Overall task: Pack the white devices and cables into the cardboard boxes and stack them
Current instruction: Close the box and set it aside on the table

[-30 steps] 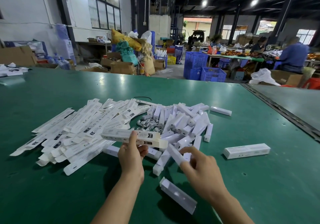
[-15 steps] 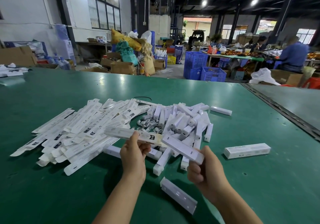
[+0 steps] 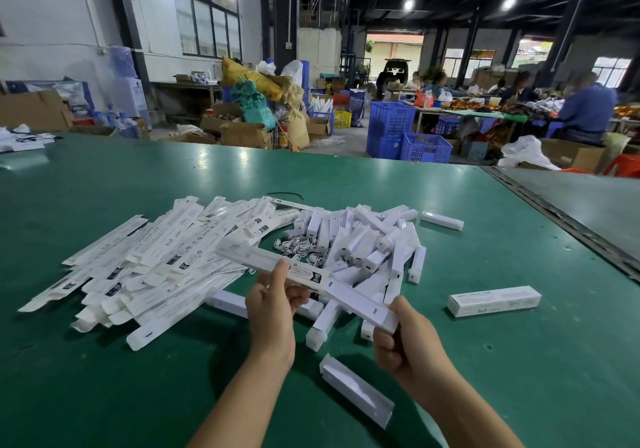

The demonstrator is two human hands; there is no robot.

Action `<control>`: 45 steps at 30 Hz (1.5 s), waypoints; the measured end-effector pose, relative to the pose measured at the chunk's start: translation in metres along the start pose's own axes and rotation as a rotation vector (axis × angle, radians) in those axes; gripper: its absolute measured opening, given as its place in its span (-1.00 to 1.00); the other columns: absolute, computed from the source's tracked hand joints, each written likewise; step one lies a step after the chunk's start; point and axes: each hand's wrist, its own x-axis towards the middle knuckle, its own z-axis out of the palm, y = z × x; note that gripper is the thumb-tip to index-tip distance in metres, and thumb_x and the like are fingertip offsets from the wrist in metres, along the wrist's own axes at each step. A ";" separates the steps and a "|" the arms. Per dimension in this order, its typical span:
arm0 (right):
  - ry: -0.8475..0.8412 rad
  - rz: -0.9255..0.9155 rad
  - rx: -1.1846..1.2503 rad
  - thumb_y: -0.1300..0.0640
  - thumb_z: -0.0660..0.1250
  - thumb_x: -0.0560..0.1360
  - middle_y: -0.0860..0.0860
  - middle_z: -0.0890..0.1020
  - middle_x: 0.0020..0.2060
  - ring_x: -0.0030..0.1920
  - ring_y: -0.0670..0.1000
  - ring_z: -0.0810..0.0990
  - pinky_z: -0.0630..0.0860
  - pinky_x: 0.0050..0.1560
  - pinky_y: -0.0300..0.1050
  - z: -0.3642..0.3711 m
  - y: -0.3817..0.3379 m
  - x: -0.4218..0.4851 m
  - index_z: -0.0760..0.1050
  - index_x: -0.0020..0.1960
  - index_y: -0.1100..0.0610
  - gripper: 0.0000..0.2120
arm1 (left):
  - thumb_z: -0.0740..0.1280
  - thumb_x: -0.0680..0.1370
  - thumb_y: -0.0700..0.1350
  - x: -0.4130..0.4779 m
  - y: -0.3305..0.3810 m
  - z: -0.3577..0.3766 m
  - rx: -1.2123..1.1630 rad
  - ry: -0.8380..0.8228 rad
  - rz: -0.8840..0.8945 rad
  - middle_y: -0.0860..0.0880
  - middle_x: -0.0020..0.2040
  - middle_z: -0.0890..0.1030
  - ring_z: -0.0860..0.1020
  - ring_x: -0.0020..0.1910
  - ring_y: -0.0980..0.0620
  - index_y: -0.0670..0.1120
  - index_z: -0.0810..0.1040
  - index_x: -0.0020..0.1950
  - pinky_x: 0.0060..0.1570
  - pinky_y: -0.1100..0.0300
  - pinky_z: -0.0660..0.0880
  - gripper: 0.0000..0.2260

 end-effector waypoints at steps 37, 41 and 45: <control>-0.167 -0.272 -0.290 0.40 0.22 0.44 0.15 0.51 -0.50 -0.55 0.08 0.41 0.43 -0.45 -0.12 0.012 0.005 -0.010 0.63 0.12 -0.09 -0.52 | 0.32 0.63 -0.03 -0.006 -0.011 0.004 0.102 -0.176 -0.084 -0.15 -0.22 0.71 0.66 -0.31 -0.01 -0.21 0.57 0.07 -0.29 0.19 0.58 -0.77; -0.324 -0.266 -0.367 0.28 0.23 0.33 0.16 0.52 -0.47 -0.52 0.09 0.45 0.49 -0.46 -0.13 0.015 0.002 -0.015 0.60 0.15 -0.22 -0.46 | 0.33 0.61 -0.03 -0.006 -0.010 0.004 0.096 -0.266 -0.138 -0.18 -0.20 0.70 0.64 -0.34 0.01 -0.21 0.59 0.04 -0.34 0.22 0.57 -0.76; -0.359 -0.266 -0.403 0.29 0.23 0.33 0.21 0.52 -0.47 -0.56 0.10 0.45 0.45 -0.50 -0.14 0.019 0.002 -0.015 0.57 0.04 0.05 -0.66 | 0.37 0.53 0.03 -0.013 -0.014 0.007 0.125 -0.382 -0.163 -0.24 -0.15 0.71 0.68 -0.28 -0.05 -0.24 0.62 0.00 -0.32 0.22 0.58 -0.69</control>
